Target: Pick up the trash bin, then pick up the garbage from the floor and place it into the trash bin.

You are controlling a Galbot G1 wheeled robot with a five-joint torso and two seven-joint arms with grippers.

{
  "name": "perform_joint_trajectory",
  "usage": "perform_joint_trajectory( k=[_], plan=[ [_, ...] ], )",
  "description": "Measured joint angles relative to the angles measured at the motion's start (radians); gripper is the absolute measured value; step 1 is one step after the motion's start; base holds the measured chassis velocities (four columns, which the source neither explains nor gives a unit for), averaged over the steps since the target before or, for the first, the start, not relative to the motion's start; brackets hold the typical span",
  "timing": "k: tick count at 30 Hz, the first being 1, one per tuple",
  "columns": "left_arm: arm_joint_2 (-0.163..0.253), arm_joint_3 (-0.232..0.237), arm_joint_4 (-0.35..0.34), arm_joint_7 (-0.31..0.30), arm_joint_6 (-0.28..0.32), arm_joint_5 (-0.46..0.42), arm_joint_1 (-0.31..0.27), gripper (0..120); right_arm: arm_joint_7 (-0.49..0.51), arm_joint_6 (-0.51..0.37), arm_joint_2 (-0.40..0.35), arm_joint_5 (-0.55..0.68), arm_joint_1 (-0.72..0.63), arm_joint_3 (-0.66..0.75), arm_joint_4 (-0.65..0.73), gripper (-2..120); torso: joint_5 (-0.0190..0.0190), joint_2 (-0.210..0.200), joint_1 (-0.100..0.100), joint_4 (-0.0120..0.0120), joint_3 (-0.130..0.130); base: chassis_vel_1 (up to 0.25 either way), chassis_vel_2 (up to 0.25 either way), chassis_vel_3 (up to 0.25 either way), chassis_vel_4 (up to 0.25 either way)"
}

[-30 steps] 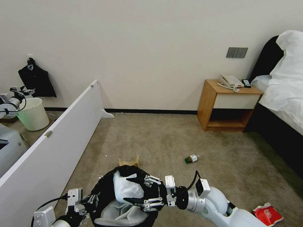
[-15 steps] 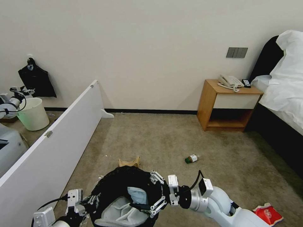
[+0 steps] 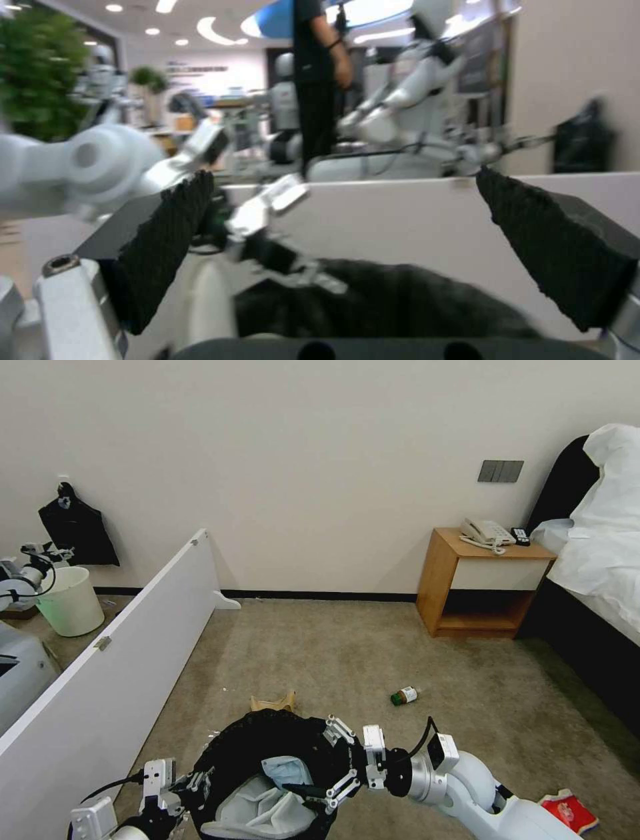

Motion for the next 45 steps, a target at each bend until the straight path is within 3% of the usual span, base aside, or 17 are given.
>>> perform_joint_trajectory(
  k=[2,6,9,10,15,16,18,24,29,33,39,45],
  plan=[
    [0.01,0.004,0.007,0.01,0.0,0.0,-0.002,4,0.045,0.015,0.002,-0.016,-0.07,0.121,0.003,100,0.0002,0.0,0.0,-0.0001,0.0,0.0,0.0,0.0,0.0],
    [0.022,0.007,0.012,0.019,-0.003,0.003,-0.002,4,0.112,0.027,0.006,-0.033,-0.148,0.235,0.007,100,0.0001,0.0,0.0,-0.0003,0.0,0.0,0.0,0.0,0.0],
    [0.049,0.012,0.019,0.028,-0.01,0.003,-0.017,4,0.244,0.034,0.033,-0.102,-0.329,0.47,0.038,100,0.0002,0.0,0.0,-0.0011,0.0,0.0,0.0,0.0,0.0],
    [0.049,0.012,0.019,0.028,-0.01,0.003,-0.017,4,0.244,0.034,0.033,-0.102,-0.329,0.47,0.038,100,0.0002,0.0,0.0,-0.0011,0.0,0.0,0.0,0.0,0.0],
    [0.08,0.033,0.035,0.032,-0.014,-0.008,-0.054,4,0.399,0.009,0.13,-0.235,-0.515,0.727,0.096,100,0.0001,0.0,0.0,-0.0003,0.0,0.0,0.0,0.0,0.0],
    [0.08,0.033,0.035,0.032,-0.014,-0.008,-0.054,4,0.399,0.009,0.13,-0.235,-0.515,0.727,0.096,100,0.0001,0.0,0.0,-0.0003,0.0,0.0,0.0,0.0,0.0],
    [0.096,0.049,0.049,0.035,-0.017,-0.008,-0.078,4,0.454,0.003,0.21,-0.298,-0.614,0.837,0.124,100,0.0,0.0,0.0,-0.0003,0.0,0.0,0.0,0.0,0.0],
    [0.102,0.07,0.066,0.041,-0.027,-0.005,-0.094,4,0.474,0.01,0.323,-0.345,-0.71,0.929,0.139,100,0.0003,0.0,0.0,-0.0009,0.0,0.0,0.0,0.0,0.0],
    [0.092,0.087,0.084,0.06,-0.064,0.044,-0.069,4,0.446,0.063,0.432,-0.365,-0.777,1.046,0.096,100,-0.0004,0.0,0.0,0.0,0.0,0.0,0.0,0.0,0.0],
    [0.085,0.09,0.091,0.063,-0.075,0.058,-0.059,4,0.451,0.064,0.471,-0.374,-0.79,1.08,0.082,100,0.0,0.0,0.0,-0.0003,0.0,0.0,0.0,0.0,0.0],
    [0.085,0.084,0.117,0.063,-0.113,0.078,-0.05,4,0.383,0.07,0.546,-0.352,-0.794,1.107,0.007,100,-0.0001,0.0,0.0,-0.0004,0.0,0.0,0.0,0.0,0.0],
    [0.084,0.081,0.125,0.067,-0.119,0.079,-0.048,4,0.35,0.074,0.566,-0.352,-0.792,1.106,-0.018,100,-0.0001,0.0,0.0,-0.0003,0.0,0.0,0.0,0.0,0.0]
  ],
)
